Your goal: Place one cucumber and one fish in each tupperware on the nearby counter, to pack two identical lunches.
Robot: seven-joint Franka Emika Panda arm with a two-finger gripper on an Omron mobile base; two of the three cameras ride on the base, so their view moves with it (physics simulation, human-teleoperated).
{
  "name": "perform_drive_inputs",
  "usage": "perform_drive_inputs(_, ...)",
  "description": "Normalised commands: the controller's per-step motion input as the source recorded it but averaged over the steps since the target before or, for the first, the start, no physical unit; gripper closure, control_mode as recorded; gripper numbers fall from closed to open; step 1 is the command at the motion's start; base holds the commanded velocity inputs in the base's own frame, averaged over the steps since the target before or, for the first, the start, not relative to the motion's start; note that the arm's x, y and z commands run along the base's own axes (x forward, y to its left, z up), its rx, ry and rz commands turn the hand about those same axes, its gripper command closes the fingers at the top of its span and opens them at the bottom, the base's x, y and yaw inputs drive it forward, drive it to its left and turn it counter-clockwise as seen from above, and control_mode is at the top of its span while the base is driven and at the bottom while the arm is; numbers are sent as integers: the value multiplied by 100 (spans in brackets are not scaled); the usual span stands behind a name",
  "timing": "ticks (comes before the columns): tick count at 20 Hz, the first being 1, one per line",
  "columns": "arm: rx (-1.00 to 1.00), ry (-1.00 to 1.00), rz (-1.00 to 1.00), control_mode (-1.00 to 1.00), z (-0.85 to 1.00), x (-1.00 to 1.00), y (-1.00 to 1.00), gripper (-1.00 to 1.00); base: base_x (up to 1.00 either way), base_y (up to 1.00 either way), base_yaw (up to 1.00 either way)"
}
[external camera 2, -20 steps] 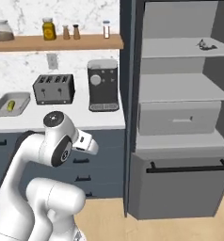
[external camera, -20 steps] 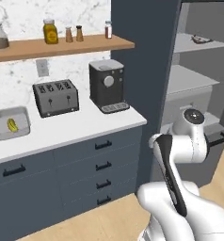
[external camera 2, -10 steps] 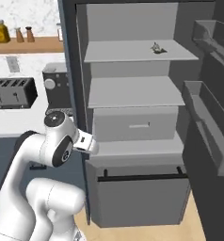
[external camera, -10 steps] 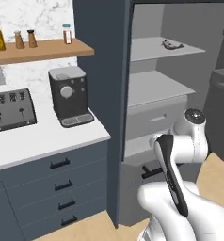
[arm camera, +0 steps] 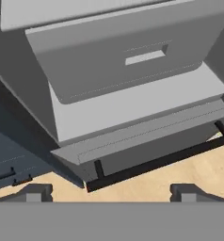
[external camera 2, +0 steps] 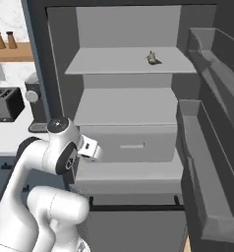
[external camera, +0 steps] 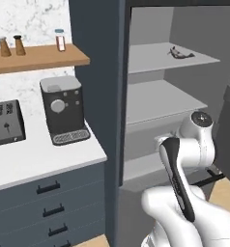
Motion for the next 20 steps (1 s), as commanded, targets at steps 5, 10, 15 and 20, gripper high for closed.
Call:
perform_drive_inputs(5,0,0,0,100,0,0,0,-100,53,-43,24)
perform_drive_inputs(10,0,0,0,100,0,0,0,-100,50,-24,19)
perform_drive_inputs(15,0,2,5,-100,43,42,-15,-100,10,-2,3)
perform_drive_inputs(20,-4,0,-1,-100,99,21,-43,-100,0,0,0)
